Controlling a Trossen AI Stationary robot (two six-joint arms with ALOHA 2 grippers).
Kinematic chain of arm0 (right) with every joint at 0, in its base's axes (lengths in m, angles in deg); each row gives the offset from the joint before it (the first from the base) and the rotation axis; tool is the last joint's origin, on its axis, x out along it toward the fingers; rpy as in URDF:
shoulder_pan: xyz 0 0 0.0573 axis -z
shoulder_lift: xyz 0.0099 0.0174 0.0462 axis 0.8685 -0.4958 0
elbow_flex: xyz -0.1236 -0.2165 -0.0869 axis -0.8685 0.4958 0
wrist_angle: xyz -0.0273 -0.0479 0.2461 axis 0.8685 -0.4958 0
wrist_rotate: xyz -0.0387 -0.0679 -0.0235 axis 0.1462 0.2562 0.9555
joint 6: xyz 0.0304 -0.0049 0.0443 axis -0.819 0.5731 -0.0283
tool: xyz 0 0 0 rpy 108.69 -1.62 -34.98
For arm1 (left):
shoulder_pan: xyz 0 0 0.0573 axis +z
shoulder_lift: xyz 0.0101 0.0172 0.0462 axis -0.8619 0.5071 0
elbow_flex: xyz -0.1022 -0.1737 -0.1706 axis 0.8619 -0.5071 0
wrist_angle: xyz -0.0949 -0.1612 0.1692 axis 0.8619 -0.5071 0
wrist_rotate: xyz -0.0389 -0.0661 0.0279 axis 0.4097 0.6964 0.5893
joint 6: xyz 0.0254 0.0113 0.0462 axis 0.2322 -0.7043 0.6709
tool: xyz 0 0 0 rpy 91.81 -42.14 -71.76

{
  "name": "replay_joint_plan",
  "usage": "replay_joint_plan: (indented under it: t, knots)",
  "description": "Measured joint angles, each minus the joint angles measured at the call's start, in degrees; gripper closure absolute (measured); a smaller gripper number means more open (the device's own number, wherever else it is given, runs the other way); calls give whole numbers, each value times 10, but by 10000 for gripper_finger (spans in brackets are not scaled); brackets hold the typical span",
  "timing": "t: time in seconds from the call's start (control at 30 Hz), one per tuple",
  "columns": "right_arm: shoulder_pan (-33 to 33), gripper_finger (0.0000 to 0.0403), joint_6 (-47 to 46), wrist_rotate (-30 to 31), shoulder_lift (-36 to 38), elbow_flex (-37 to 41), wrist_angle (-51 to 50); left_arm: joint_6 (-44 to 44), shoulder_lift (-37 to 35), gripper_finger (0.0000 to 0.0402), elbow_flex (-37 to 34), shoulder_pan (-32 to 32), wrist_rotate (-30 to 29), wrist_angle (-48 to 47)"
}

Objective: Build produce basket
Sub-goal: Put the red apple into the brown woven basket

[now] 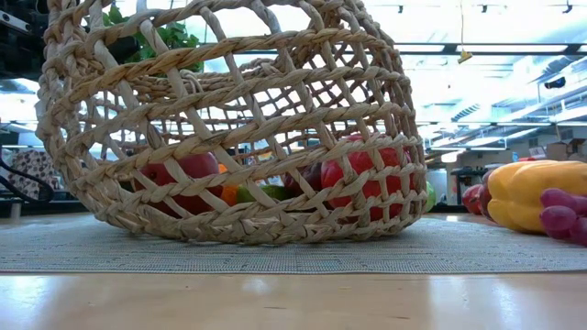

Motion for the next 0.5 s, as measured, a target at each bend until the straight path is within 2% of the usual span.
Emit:
replay_joint_plan:
  t: [0.2,0.4,0.5]
  knots:
    - [-17,71,14,16,0,0,1,0,0,367,0,0,0,0]
    - [-50,71,84,89,0,0,8,0,0,374,0,0,0,0]
    - [-60,71,97,106,0,0,14,0,0,371,0,0,0,0]
